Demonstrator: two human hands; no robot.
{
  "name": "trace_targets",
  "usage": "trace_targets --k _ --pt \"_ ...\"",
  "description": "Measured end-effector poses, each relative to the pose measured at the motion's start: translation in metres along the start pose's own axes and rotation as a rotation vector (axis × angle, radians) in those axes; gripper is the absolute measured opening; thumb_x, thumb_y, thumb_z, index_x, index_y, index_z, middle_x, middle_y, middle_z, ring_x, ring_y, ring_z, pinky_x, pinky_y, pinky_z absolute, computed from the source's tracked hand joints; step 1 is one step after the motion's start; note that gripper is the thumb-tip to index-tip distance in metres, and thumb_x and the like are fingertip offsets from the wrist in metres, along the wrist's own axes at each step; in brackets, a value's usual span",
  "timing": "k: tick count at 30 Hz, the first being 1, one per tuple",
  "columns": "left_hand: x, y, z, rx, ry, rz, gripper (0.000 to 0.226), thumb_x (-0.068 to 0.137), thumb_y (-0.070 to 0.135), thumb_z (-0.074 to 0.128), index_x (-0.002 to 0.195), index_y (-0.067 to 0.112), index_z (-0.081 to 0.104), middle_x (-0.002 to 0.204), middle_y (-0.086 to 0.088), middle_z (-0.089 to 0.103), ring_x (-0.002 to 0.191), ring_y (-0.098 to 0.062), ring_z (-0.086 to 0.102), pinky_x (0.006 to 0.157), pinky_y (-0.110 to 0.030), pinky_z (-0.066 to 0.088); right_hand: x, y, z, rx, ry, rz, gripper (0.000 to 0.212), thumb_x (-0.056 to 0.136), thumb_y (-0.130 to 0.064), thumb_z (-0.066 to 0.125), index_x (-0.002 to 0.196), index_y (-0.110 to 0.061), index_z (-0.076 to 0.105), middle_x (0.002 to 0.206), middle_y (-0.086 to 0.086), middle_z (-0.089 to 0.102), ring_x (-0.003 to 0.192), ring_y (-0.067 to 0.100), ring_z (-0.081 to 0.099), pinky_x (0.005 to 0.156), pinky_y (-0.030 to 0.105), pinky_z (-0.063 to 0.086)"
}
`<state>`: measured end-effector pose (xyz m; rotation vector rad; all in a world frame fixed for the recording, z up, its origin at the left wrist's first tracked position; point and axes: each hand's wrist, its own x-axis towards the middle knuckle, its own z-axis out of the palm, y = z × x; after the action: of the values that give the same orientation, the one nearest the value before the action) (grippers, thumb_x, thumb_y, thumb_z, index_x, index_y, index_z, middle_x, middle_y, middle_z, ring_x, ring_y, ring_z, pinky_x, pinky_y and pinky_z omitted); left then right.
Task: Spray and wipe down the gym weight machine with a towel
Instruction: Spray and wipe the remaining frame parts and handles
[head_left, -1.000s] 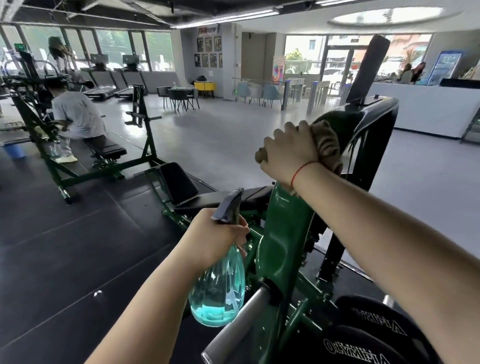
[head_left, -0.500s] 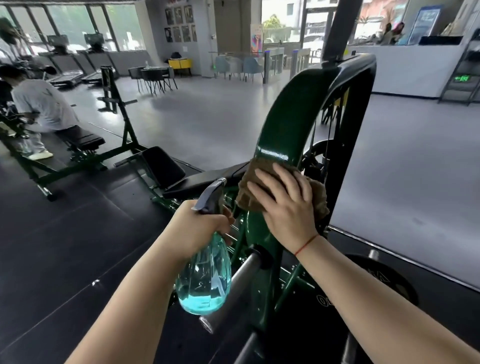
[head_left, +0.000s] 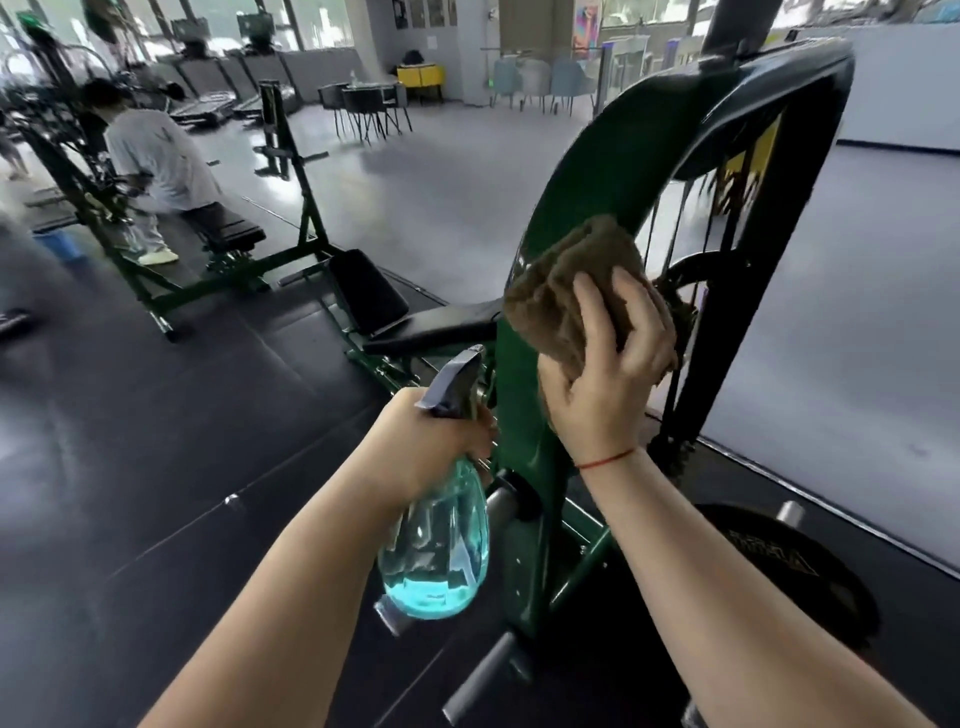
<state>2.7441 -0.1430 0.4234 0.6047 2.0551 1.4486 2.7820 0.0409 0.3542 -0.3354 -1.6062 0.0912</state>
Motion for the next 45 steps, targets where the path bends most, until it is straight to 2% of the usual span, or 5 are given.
trace_targets --k 12,28,32,38,45 --pt "0.010 0.009 0.084 -0.056 0.403 -0.079 0.011 0.076 0.004 0.072 0.083 -0.002 0.065 0.062 -0.006 0.052 0.059 -0.018 0.044 0.058 -0.034 0.037 0.014 0.058 -0.006 1.211 -0.559 1.447 0.018 0.104 -0.022 0.051 0.114 -0.022 0.066 0.099 0.004 0.072 0.090 0.024 0.069 0.079 0.035 0.059" --pt "0.018 0.030 0.137 0.019 0.659 -0.145 0.018 0.082 0.009 0.069 0.084 -0.006 0.059 0.049 0.005 0.039 0.043 -0.012 0.032 0.043 -0.026 0.031 0.079 0.068 0.046 1.672 -1.010 1.580 0.039 0.093 -0.046 0.057 0.109 -0.013 0.067 0.107 0.012 0.069 0.098 0.028 0.067 0.094 0.040 0.054" --pt "0.020 0.033 0.141 0.049 0.698 -0.174 0.021 0.081 0.013 0.071 0.088 -0.004 0.059 0.056 0.001 0.042 0.050 -0.017 0.035 0.049 -0.030 0.032 0.039 0.073 0.062 1.466 -1.127 1.566 0.080 0.066 -0.054 0.083 0.132 -0.013 0.063 0.134 0.017 0.063 0.124 0.036 0.061 0.109 0.056 0.044" --pt "0.018 0.036 0.142 0.057 0.727 -0.185 0.018 0.085 0.013 0.071 0.080 0.001 0.059 0.049 0.007 0.049 0.049 -0.015 0.041 0.049 -0.029 0.036 0.007 0.084 0.054 1.332 -1.214 1.462 0.037 0.081 -0.039 0.070 0.116 -0.024 0.071 0.110 0.015 0.074 0.104 0.035 0.071 0.094 0.051 0.056" --pt "0.017 0.034 0.140 0.105 0.685 -0.183 0.034 0.084 0.012 0.071 0.065 0.013 0.043 0.043 0.012 0.041 0.038 -0.009 0.032 0.039 -0.020 0.031 0.015 0.077 0.068 1.221 -1.372 1.621 0.056 0.068 -0.043 0.077 0.112 -0.009 0.075 0.114 0.021 0.072 0.103 0.039 0.070 0.099 0.056 0.053"
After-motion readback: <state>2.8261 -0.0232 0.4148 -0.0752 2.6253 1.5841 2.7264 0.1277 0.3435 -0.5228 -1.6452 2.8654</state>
